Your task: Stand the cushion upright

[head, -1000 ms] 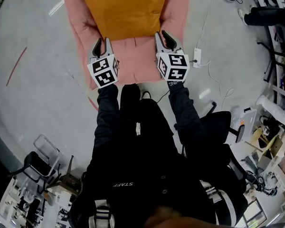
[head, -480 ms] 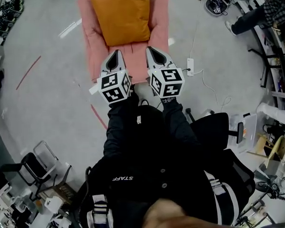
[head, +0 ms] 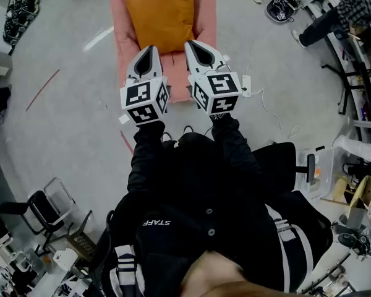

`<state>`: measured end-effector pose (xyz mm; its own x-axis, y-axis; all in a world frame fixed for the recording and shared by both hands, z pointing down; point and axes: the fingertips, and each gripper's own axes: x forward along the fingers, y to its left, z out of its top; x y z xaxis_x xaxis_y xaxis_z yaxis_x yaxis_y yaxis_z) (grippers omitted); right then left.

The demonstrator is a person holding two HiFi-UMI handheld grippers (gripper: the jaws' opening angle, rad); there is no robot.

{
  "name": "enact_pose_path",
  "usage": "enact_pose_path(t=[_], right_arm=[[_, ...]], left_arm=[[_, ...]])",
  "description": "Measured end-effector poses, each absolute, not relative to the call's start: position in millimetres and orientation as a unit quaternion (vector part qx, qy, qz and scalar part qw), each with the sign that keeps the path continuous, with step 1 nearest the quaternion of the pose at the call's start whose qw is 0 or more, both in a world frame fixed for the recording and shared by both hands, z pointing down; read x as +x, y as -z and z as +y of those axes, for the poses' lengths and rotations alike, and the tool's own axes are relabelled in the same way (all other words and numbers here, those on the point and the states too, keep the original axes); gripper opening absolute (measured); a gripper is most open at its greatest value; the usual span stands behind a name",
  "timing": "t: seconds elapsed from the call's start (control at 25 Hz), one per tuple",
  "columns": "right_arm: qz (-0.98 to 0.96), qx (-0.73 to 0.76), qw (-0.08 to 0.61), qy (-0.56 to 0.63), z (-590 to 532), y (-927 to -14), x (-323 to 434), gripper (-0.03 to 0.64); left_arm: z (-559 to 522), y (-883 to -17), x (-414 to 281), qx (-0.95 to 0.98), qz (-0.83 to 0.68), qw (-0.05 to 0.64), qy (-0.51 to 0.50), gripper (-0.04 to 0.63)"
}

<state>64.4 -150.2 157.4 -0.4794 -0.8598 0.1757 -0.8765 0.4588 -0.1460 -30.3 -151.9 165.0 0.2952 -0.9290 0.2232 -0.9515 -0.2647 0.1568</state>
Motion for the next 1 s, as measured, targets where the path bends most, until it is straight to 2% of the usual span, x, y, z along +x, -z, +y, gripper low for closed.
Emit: enact_pose_path(t=[1.0], right_arm=[[-0.846,0.531,0.011,-0.039,-146,-94,42,0.012]], left_arm=[[-153,-111,-50,0.816,-0.572,0.082,-0.014,0.000]])
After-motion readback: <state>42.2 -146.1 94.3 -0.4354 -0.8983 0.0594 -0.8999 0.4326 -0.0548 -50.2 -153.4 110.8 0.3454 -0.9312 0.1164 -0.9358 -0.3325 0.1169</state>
